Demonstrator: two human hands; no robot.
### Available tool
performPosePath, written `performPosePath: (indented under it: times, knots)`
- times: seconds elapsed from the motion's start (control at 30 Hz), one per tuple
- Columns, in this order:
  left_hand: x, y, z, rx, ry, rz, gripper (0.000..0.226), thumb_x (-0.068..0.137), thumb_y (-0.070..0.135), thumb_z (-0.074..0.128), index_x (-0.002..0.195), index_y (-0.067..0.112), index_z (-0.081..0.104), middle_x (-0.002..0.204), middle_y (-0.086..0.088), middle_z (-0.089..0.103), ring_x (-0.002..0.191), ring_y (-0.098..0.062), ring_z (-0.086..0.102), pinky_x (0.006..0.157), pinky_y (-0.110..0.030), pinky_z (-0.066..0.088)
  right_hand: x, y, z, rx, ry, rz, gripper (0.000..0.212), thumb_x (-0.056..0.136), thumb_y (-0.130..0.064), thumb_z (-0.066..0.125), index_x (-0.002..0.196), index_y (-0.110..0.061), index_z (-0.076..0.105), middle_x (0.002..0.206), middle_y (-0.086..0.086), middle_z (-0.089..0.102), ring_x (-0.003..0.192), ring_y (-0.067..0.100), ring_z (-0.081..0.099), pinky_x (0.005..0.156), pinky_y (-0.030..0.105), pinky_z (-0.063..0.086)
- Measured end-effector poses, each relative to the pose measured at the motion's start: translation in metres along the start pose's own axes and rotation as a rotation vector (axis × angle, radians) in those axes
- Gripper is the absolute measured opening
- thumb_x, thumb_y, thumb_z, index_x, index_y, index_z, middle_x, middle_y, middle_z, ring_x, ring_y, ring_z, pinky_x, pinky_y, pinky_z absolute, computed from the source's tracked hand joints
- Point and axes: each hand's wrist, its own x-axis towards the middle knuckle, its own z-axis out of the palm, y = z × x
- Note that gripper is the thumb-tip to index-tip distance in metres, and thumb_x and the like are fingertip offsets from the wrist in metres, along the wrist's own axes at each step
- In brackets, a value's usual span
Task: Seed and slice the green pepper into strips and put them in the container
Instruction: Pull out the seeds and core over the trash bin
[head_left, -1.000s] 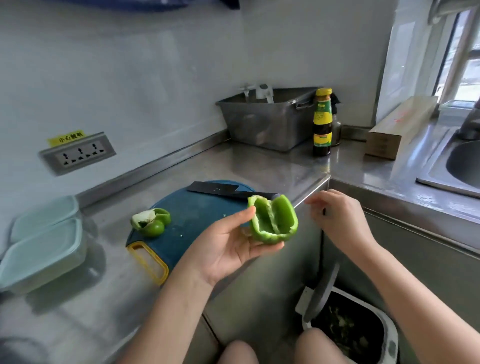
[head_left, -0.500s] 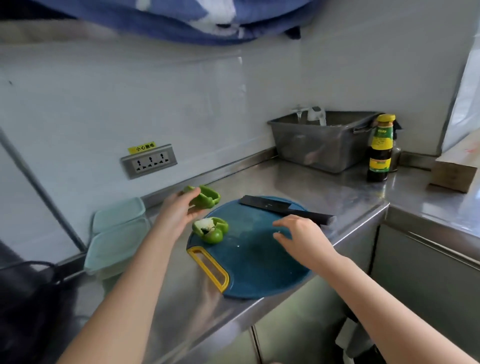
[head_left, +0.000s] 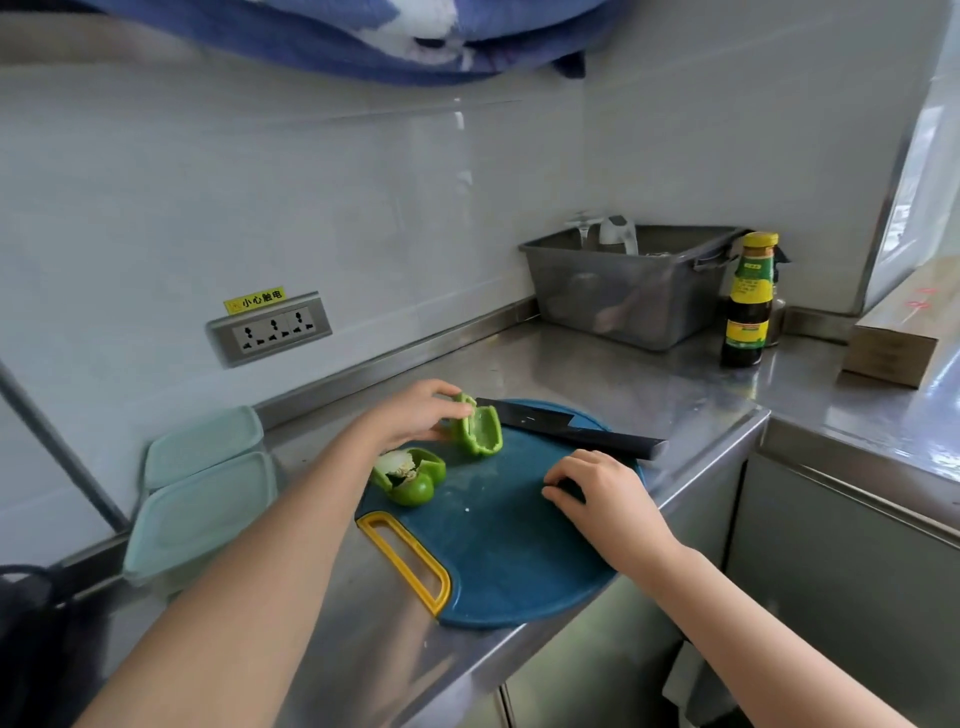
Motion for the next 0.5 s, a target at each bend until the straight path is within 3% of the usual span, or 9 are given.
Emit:
performPosePath:
  times: [0.1,0.23,0.33,0.4,0.43,0.5]
  knots:
    - [0.004,-0.007,-0.001,0.406,0.071,0.065,0.038,0.089,0.037,0.058,0.123,0.019,0.059,0.124,-0.004,0.060,0.110,-0.021,0.057,0.097,-0.036,0.044,0.000,0.001,0.001,-0.008,-0.002,-0.017,0.016,0.090,-0.030,0.059,0.095,-0.019,0.069,0.095,-0.006,0.062,0.094,0.013,0.053,0.083,0.021,0.043]
    - [-0.004,-0.018,-0.009,0.583,0.086,0.044,0.046,0.093,0.051,0.043,0.113,0.016,0.066,0.110,-0.003,0.063,0.098,-0.018,0.058,0.079,-0.028,0.040,0.000,0.000,0.001,-0.009,-0.008,-0.009,0.017,0.091,-0.031,0.058,0.094,-0.018,0.069,0.095,-0.005,0.061,0.094,0.014,0.053,0.083,0.023,0.043]
    - [-0.022,-0.023,-0.022,0.590,0.087,-0.008,0.066,0.073,0.081,0.035,0.085,0.022,0.060,0.086,-0.002,0.055,0.079,-0.017,0.053,0.071,-0.030,0.038,-0.001,-0.001,0.000,-0.005,-0.014,-0.008,0.017,0.091,-0.030,0.057,0.095,-0.018,0.069,0.096,-0.005,0.061,0.096,0.015,0.053,0.083,0.023,0.043]
    - [-0.037,-0.027,-0.031,0.610,0.050,-0.046,0.087,0.065,0.082,0.047,0.120,0.016,0.057,0.119,-0.005,0.060,0.107,-0.020,0.057,0.090,-0.033,0.042,0.000,-0.002,-0.001,-0.016,-0.040,-0.006,0.018,0.092,-0.030,0.056,0.101,-0.019,0.068,0.102,-0.005,0.060,0.100,0.015,0.052,0.086,0.023,0.043]
    - [-0.045,-0.030,-0.033,0.632,0.025,-0.074,0.102,0.061,0.079,0.056,0.136,0.011,0.043,0.137,-0.007,0.050,0.122,-0.021,0.051,0.100,-0.034,0.039,0.000,-0.003,-0.002,-0.020,-0.054,-0.007,0.019,0.093,-0.029,0.055,0.104,-0.019,0.067,0.105,-0.004,0.060,0.102,0.016,0.052,0.087,0.023,0.043]
    - [-0.059,-0.038,-0.035,0.679,-0.010,-0.104,0.118,0.050,0.076,0.067,0.143,0.011,0.032,0.144,-0.006,0.043,0.126,-0.020,0.046,0.104,-0.034,0.038,0.004,-0.009,-0.001,-0.010,-0.079,-0.045,0.022,0.093,-0.023,0.055,0.111,-0.019,0.067,0.109,-0.002,0.060,0.106,0.018,0.053,0.090,0.025,0.043]
